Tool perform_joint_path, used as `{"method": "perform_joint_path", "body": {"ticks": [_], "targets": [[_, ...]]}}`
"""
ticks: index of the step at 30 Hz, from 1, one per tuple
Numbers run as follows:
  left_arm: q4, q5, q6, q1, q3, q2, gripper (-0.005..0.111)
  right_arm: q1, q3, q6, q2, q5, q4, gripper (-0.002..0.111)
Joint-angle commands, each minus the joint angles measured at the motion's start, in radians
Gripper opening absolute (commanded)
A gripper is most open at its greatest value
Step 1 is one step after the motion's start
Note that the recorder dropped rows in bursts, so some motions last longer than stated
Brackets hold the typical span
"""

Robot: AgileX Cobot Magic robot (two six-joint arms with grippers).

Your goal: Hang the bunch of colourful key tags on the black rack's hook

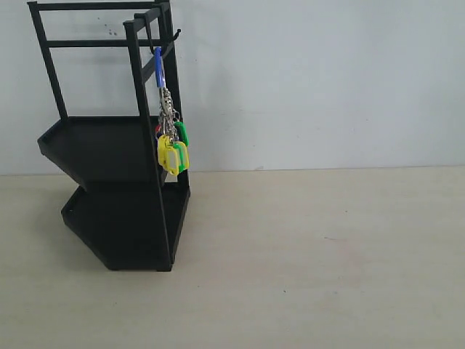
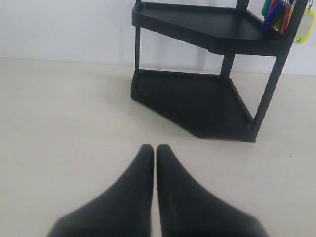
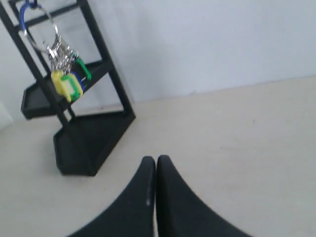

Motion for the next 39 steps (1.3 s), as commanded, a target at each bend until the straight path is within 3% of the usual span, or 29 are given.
{"method": "perform_joint_path", "body": {"ticks": [1,19,23,30,39], "targets": [[0.005,-0.008,0.003,-0.001,-0.001,-0.002,0.004,-0.070,0.048,0.006,-0.151,-0.001,0.001,0.000],[0.005,-0.008,0.003,-0.001,-0.001,-0.002,0.004,-0.076,0.079,-0.057,-0.207,0.095,-0.002,0.000],[0.005,-0.008,0.003,-0.001,-0.001,-0.002,0.004,-0.119,0.079,-0.051,-0.269,0.204,-0.141,0.000],[0.005,-0.008,0.003,-0.001,-0.001,-0.002,0.004,-0.201,0.079,0.193,-0.278,0.322,-0.410,0.000],[0.005,-0.008,0.003,-0.001,-0.001,-0.002,0.004,-0.213,0.089,0.591,-0.278,0.404,-0.789,0.000]]}}
